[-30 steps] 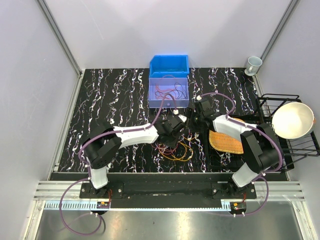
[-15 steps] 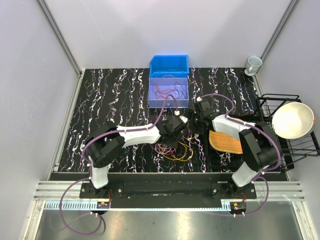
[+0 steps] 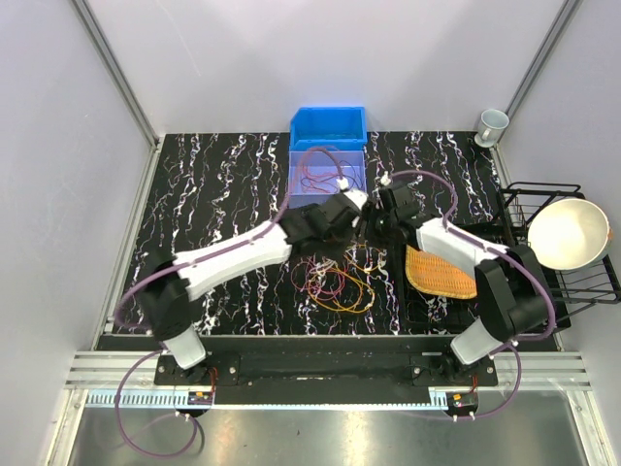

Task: Untangle the cables

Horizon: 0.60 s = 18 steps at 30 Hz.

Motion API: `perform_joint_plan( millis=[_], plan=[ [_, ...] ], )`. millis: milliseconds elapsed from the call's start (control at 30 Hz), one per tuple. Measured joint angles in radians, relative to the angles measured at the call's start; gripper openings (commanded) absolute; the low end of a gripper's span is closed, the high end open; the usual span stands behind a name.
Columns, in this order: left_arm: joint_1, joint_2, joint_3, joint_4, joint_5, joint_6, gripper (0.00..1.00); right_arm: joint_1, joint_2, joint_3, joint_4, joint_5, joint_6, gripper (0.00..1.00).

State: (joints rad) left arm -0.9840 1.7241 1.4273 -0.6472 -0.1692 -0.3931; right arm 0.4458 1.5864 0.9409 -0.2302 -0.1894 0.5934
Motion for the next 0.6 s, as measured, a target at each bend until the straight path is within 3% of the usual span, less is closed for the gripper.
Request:
perform_joint_plan(
  millis=[267,467,600],
  plan=[
    [0.084,-0.309,0.018,-0.061,0.071,0.053,0.0,-0.016,-0.148,0.192,-0.078,-0.029,-0.01,0.83],
    [0.248,-0.534,-0.116,0.033,0.351,0.058,0.0,-0.047,-0.292,0.247,-0.112,-0.095,0.031,0.85],
    [0.322,-0.634,-0.238,0.103,0.507,0.037,0.0,-0.049,-0.341,0.251,-0.096,-0.224,0.116,0.85]
  ],
)
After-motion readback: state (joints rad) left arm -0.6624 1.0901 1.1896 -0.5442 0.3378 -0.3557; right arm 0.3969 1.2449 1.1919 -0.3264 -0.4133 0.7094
